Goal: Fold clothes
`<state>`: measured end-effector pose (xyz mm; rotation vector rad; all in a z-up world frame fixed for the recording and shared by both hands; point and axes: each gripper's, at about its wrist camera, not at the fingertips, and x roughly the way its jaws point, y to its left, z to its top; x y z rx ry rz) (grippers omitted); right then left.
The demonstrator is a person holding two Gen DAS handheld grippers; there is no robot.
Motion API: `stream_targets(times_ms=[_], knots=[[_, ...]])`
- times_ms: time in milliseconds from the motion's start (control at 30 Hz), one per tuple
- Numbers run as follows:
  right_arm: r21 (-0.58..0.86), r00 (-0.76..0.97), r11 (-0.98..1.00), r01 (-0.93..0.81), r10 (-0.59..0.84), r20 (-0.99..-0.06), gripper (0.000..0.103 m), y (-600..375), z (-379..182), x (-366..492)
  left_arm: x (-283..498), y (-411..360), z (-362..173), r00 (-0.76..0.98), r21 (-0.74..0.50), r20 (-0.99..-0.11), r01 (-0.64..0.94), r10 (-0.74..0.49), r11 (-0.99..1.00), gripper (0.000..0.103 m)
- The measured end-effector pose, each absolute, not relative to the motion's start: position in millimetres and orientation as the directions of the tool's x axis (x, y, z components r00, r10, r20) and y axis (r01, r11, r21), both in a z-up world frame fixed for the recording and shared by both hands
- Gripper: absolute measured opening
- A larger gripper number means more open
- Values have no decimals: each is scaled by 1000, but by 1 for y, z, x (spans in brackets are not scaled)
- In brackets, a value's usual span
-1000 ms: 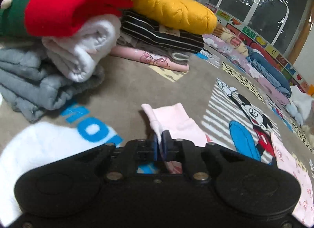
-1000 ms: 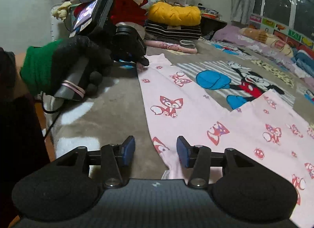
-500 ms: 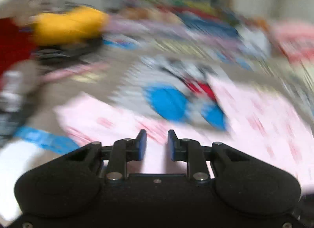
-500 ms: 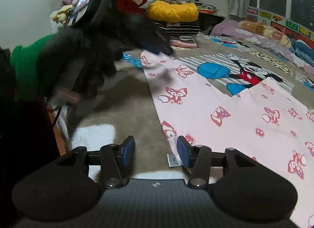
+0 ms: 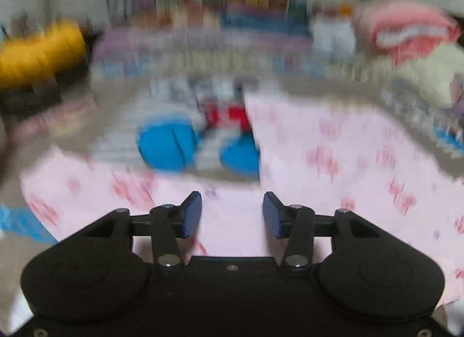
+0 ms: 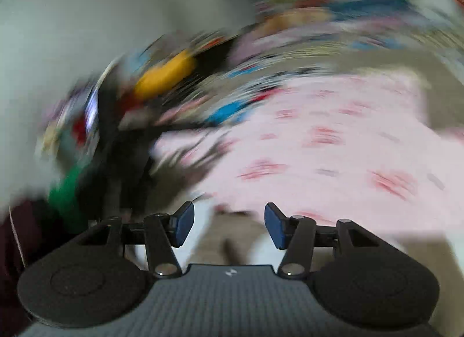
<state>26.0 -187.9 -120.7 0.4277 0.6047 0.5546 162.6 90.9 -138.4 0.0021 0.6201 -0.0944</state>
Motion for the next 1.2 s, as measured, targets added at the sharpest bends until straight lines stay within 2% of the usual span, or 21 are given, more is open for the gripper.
stream_targets(times_ms=[133,300,500,633,833,1000,1133,1200], knots=[[658,819,744,-117,447,-360,58,-261,-129,17,165,83,-124,829,-58,-552,68,-88,996,51],[750,901,657,78,276,-335,63,-336,-143,-4,153,45,-109,869,8,-484,125,-105,992,54],[784,933,592,187,143,-331,63,-396,-156,-18,123,-23,-99,892,113,-409,258,-192,960,62],[826,950,516,227,68,-304,64,-433,-163,-26,88,-83,-108,863,198,-406,405,-301,893,63],[874,963,449,187,92,-253,64,-464,-170,-20,24,-176,-142,799,494,-419,600,-432,630,63],[907,968,398,138,139,-208,65,-481,-172,-17,5,-214,-166,782,620,-435,620,-446,482,63],[918,969,386,87,182,-168,66,-494,-165,-19,2,-240,-180,810,731,-410,566,-419,381,63],[921,969,385,60,198,-146,71,-501,-162,-23,6,-249,-181,814,745,-410,559,-411,363,63]])
